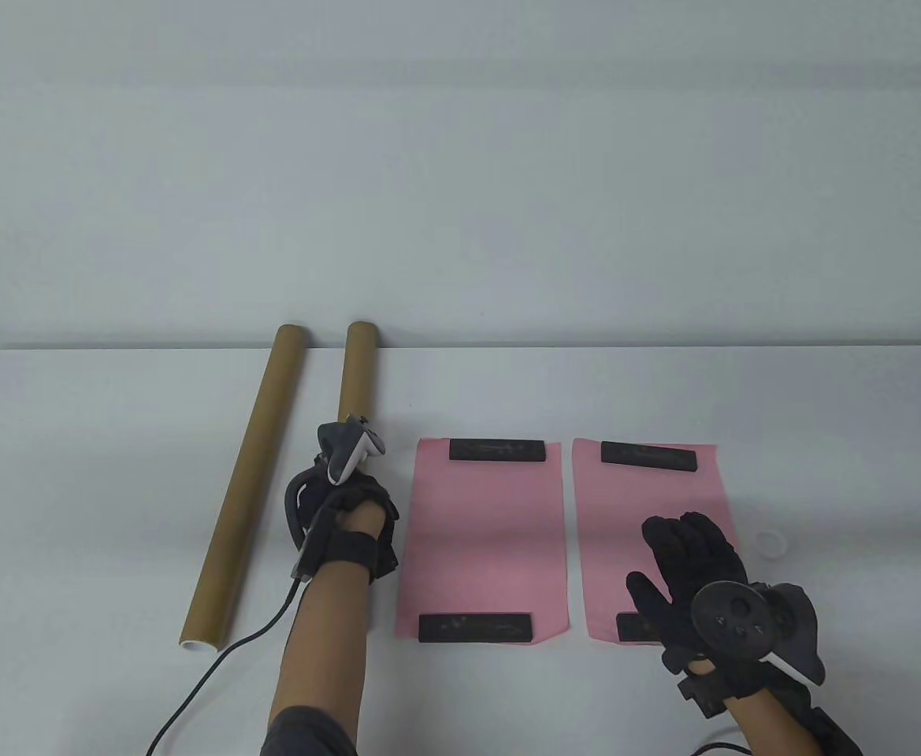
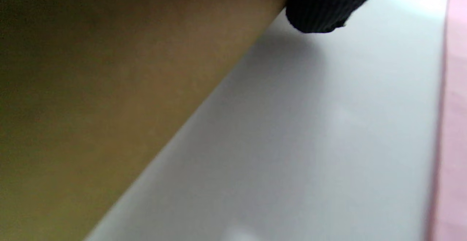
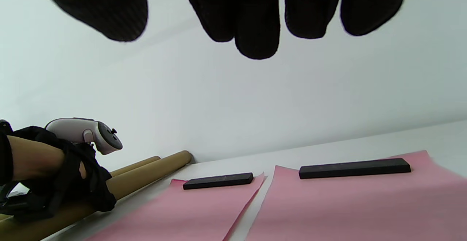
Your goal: Roll up papers and store in mailing tubes
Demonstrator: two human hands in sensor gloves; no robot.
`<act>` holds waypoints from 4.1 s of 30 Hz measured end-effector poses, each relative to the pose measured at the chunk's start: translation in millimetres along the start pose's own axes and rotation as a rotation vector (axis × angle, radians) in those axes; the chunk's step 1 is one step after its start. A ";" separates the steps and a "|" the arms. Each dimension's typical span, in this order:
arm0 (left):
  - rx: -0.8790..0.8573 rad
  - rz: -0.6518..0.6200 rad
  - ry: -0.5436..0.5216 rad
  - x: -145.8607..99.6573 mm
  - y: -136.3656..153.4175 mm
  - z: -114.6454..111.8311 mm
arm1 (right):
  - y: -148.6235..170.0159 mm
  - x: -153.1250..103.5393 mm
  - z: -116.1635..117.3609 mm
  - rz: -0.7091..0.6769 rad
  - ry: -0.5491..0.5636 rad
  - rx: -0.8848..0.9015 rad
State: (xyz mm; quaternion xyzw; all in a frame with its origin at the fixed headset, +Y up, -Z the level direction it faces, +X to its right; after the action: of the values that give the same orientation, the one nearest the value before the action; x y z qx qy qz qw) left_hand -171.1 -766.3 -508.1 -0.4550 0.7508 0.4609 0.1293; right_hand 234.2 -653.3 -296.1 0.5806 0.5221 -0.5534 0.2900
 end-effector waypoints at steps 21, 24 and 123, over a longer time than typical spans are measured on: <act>0.044 -0.010 -0.062 1.1 -4.0 -0.7 | -2.3 -0.8 1.4 -0.019 0.013 -0.006; 0.017 -0.019 -0.048 -5.2 4.0 5.7 | -0.8 0.3 3.6 -0.012 0.001 0.004; 0.734 -0.994 -0.464 -201.5 -29.3 -101.6 | -50.5 159.2 184.8 0.051 -0.709 -0.476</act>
State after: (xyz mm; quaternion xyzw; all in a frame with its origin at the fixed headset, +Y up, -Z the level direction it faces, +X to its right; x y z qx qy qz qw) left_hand -13.4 -739.7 -346.3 -0.5625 0.5124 0.1465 0.6321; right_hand 99.5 -762.4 -474.9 0.2840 0.4889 -0.5755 0.5909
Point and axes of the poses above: the tracker on the back of each hand, its own y axis roughly to the little-finger side, its own x axis roughly from the wrist to the fingertips, z = x × y, the point moved 1 cm from there along x, roughly from the wrist to the fingertips, and after that the axes turned 6 degrees about z, right-handed, at the moved point
